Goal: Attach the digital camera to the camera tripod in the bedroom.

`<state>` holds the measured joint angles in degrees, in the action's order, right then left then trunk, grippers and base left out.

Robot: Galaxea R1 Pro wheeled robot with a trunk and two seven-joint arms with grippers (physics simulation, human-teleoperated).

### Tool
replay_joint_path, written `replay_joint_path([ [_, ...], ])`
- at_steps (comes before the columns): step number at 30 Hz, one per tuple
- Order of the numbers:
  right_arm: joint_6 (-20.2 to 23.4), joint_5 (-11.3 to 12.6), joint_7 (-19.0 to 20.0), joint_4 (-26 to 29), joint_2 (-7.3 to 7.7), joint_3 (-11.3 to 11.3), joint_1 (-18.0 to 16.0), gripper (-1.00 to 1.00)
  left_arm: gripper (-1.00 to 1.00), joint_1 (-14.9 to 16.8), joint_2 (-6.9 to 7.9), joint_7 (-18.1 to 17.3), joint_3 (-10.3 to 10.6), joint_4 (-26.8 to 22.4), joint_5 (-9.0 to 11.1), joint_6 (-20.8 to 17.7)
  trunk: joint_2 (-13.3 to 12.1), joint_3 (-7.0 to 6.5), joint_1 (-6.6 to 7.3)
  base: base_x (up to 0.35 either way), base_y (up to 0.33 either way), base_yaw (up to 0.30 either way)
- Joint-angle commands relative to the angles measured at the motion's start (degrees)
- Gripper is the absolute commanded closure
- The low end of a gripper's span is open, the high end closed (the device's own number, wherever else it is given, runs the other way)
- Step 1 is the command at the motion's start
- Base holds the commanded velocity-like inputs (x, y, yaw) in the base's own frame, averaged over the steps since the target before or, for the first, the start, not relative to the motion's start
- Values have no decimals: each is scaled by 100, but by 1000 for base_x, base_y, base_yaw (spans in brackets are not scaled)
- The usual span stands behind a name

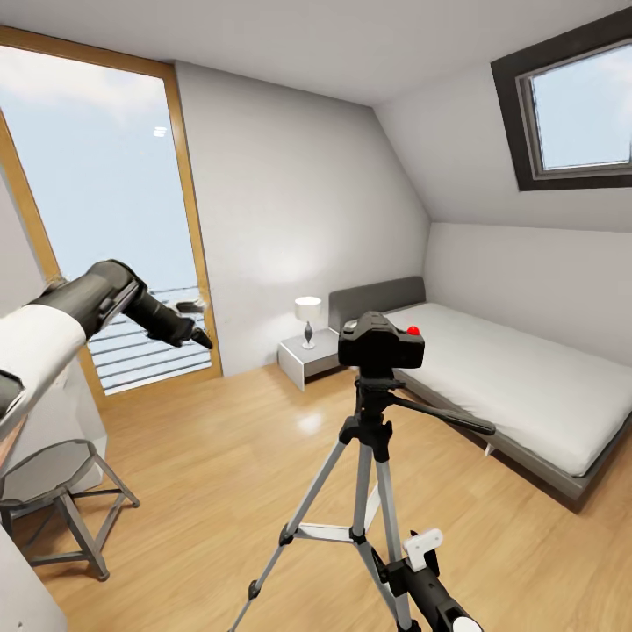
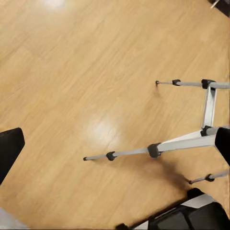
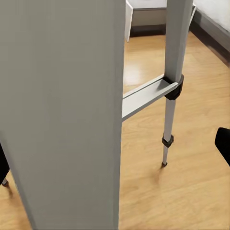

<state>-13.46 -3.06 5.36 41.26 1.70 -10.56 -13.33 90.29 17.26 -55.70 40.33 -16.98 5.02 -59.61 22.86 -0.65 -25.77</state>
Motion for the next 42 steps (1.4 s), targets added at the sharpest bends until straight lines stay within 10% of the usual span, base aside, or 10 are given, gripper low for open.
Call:
replay_joint_path([
  [1, -16, -31, -2, -4, 3, -8, -3, -100, -100, -24, -16, 244, 24, 206, 314, 145, 6, 2, -1, 0, 0, 0],
  [2, -16, -33, -1, -4, 4, -8, -3, -100, -100, -80, -54, 723, 0, 617, 798, 640, 6, 2, -1, 0, 0, 0],
  [7, -16, -34, -2, -4, 3, -11, -3, -100, -100, -379, -127, 1890, -32, 1336, 1939, 1870, 6, 2, -1, 0, 0, 0],
  [11, -21, -32, -2, -4, 5, -15, -3, -100, -100, -772, -187, 2292, -39, 1497, 2351, 2341, 6, 2, -1, 0, 0, 0],
  [28, -193, -33, -1, -129, 28, -25, 3, -100, -100, -1985, -500, 3088, -46, 1575, 2563, 3006, 6, 2, -1, 0, 0, 0],
  [42, -1255, -28, 8, -1597, 128, -24, 7, -100, -100, -2861, -539, 3561, -52, 1584, 2565, 3103, 6, 2, -1, 0, 0, 0],
])
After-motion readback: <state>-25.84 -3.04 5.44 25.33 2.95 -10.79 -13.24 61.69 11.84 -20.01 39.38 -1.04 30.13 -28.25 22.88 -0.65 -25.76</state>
